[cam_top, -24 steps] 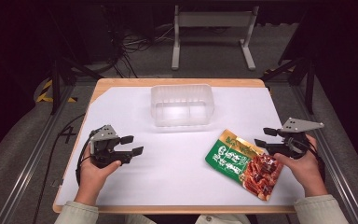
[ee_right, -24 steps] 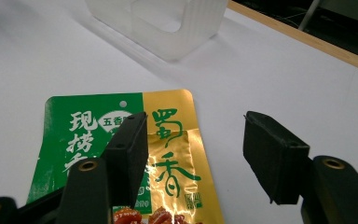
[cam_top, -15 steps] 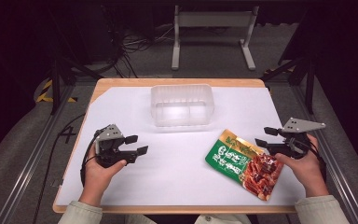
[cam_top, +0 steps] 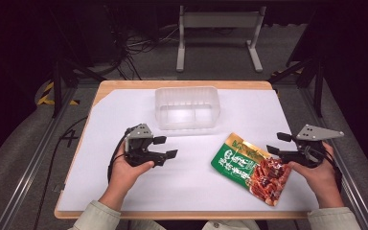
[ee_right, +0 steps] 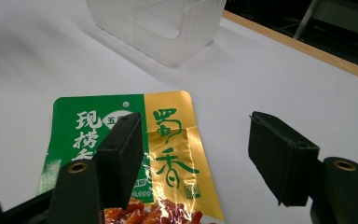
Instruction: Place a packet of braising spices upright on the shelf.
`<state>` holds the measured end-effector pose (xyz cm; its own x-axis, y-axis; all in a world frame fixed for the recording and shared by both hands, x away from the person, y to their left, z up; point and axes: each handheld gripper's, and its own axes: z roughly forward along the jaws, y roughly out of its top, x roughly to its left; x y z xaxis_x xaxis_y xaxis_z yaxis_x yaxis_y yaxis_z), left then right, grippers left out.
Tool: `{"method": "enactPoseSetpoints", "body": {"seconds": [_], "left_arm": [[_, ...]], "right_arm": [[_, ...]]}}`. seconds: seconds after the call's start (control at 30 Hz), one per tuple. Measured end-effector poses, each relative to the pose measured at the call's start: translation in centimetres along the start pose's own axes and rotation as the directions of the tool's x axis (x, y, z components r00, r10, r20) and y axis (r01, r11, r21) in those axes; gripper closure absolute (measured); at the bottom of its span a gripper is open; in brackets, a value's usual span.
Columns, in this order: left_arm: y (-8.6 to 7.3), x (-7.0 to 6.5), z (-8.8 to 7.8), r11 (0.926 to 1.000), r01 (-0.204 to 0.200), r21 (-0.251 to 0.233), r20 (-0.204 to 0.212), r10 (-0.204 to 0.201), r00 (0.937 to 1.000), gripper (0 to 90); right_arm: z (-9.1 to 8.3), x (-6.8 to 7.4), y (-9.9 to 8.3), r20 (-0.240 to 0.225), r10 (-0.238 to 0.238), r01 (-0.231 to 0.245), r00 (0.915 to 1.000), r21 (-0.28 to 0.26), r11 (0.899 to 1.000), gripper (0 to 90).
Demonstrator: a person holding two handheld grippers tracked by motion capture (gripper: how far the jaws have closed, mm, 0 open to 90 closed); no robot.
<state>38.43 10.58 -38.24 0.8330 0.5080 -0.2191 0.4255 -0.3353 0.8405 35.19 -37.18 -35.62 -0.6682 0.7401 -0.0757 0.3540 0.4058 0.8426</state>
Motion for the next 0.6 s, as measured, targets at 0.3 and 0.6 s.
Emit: {"method": "enactPoseSetpoints", "body": {"seconds": [0.3,0.6], "left_arm": [[0.8,-1.1,3.1,0.9991,-0.013,-0.041,0.027,0.014,0.9995,27.5],[1.8,-2.7,6.0,0.9979,-0.05,-0.04,0.038,0.051,0.9979,27.6]], "right_arm": [[-0.2,-0.2,0.0,-0.003,-0.003,0.002,1.0,-0.027,1.0,34.1],[-0.1,-0.6,-0.1,-0.005,-0.001,0.001,1.0,-0.032,0.999,33.4]]}}
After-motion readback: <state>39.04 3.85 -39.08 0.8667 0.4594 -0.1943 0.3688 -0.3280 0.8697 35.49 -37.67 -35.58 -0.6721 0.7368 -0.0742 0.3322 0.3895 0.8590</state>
